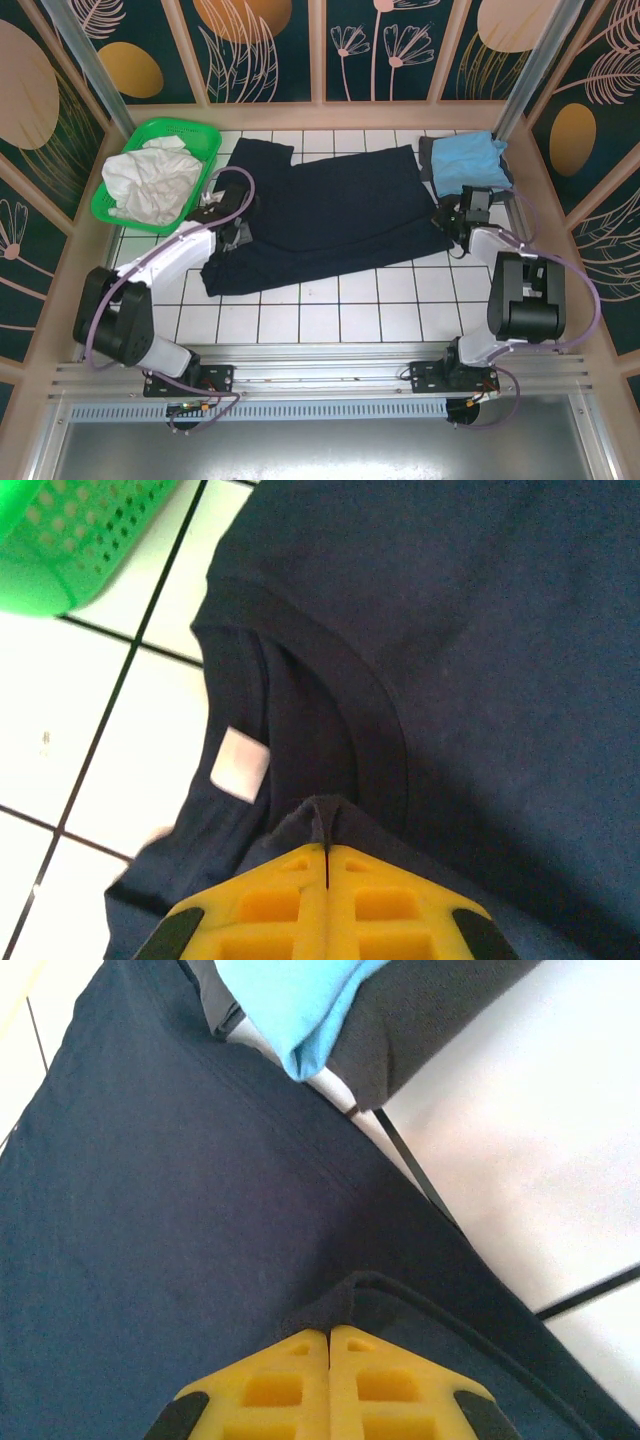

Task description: Fold and stack the t-shirts

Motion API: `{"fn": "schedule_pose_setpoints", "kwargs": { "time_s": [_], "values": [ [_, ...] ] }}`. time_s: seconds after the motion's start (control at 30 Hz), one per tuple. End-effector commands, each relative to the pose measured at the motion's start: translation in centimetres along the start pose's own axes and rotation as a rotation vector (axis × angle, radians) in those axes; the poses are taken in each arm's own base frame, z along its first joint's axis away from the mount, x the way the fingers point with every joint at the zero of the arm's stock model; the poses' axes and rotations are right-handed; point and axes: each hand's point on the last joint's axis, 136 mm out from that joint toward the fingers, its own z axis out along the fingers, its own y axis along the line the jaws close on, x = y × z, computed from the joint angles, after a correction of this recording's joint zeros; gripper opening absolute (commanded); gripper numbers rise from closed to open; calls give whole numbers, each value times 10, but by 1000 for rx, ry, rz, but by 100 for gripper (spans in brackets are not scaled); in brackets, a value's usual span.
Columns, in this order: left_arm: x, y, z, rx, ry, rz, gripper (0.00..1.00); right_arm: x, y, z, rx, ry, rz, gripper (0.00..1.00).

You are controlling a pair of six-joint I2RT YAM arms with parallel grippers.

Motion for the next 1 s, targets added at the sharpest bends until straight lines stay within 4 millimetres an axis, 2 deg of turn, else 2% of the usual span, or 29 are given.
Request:
{"fn": "schedule_pose_setpoints", "kwargs": {
  "time_s": [0.0, 0.07, 0.2, 0.23, 0.3, 0.37, 0.43, 0.5, 0.57, 0.63, 0.7, 0.77, 0.87, 0.97],
  "values": [
    [-15, 1, 15, -67, -19, 29, 0, -24, 7, 8, -2, -41, 5, 19],
    [-19, 0, 25, -100, -4, 38, 11, -29, 4, 10, 27, -36, 6, 25],
    [-38, -4, 39, -118, 4, 42, 52, -46, 3, -5, 92, -85, -14, 36],
    [-44, -6, 40, -121, 2, 47, 56, -49, 4, -12, 103, -98, -23, 40],
    [-53, -10, 38, -124, -4, 54, 58, -44, 8, -24, 103, -110, -52, 42],
    [-59, -13, 31, -105, -16, 46, 63, -29, 19, -33, 65, -110, -77, 42],
    [-56, -13, 24, -67, -19, 30, 76, 1, 29, -30, 8, -64, -115, 42],
    [-47, -16, 13, 13, -16, 2, 79, 24, 29, -20, 2, -17, -134, 42],
    [-22, -23, 9, 138, 4, -27, 89, 45, 26, -4, 15, 46, -163, 41],
    [9, -28, 10, 238, 40, -52, 91, 62, 14, 9, 70, 97, -161, 40],
    [34, -24, 17, 266, 74, -82, 91, 73, 6, 14, 88, 119, -139, 39],
    [54, -22, 30, 271, 107, -88, 91, 85, 10, 11, -4, 109, -79, 39],
    [60, -22, 52, 214, 138, -64, 90, 100, 10, 3, -63, 107, -15, 39],
    [47, -29, 72, 156, 117, -24, 89, 107, -11, 0, 19, 94, -2, 39]
  ]
}}
